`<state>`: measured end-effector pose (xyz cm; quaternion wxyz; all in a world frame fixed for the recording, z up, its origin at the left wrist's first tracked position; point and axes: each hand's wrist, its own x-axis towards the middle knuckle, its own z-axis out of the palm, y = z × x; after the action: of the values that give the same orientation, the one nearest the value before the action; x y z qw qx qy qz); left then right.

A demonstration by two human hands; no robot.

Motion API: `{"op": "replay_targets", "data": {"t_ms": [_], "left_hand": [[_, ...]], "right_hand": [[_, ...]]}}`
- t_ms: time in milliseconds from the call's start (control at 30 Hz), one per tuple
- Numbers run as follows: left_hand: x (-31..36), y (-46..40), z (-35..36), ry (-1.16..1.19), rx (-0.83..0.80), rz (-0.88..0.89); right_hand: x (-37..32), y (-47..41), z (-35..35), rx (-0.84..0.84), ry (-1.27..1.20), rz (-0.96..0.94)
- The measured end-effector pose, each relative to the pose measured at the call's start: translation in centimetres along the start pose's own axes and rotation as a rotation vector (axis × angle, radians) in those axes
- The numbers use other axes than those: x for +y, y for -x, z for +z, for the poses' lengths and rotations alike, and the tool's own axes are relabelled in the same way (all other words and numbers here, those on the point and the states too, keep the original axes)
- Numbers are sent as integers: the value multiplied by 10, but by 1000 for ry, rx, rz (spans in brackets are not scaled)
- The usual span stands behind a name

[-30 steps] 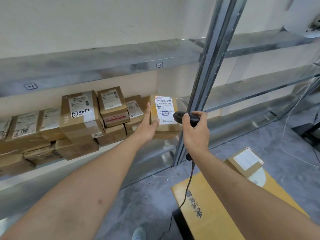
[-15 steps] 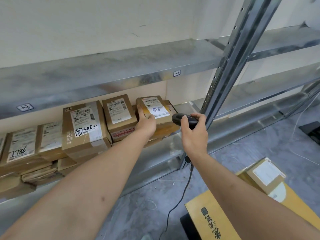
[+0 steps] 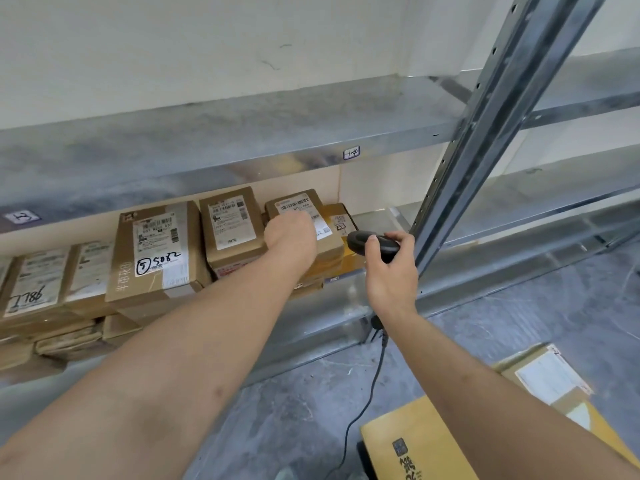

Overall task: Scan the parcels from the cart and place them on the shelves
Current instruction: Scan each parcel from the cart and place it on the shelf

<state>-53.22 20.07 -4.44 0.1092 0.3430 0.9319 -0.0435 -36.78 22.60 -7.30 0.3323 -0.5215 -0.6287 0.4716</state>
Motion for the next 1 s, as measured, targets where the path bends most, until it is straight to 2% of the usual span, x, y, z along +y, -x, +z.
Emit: {"op": "replay_targets", "data": {"t_ms": [100,167,267,567,1000], "left_hand": [[7,-9,-3,-69,48,-55],[10,-12,2,-32,92,61],[11,-14,17,81,31,189],[2,-33,32,73,-3,200],[-13,-48,30,94,40,251]], "right_hand": [[0,-7,-3,-10,-13,-1],[0,-11,-4,-10,-12,-3],[1,-13,-5,-12,-11,-1],[6,-13,-3,-12,2,8],[5,-16,2,12,6,19]]}}
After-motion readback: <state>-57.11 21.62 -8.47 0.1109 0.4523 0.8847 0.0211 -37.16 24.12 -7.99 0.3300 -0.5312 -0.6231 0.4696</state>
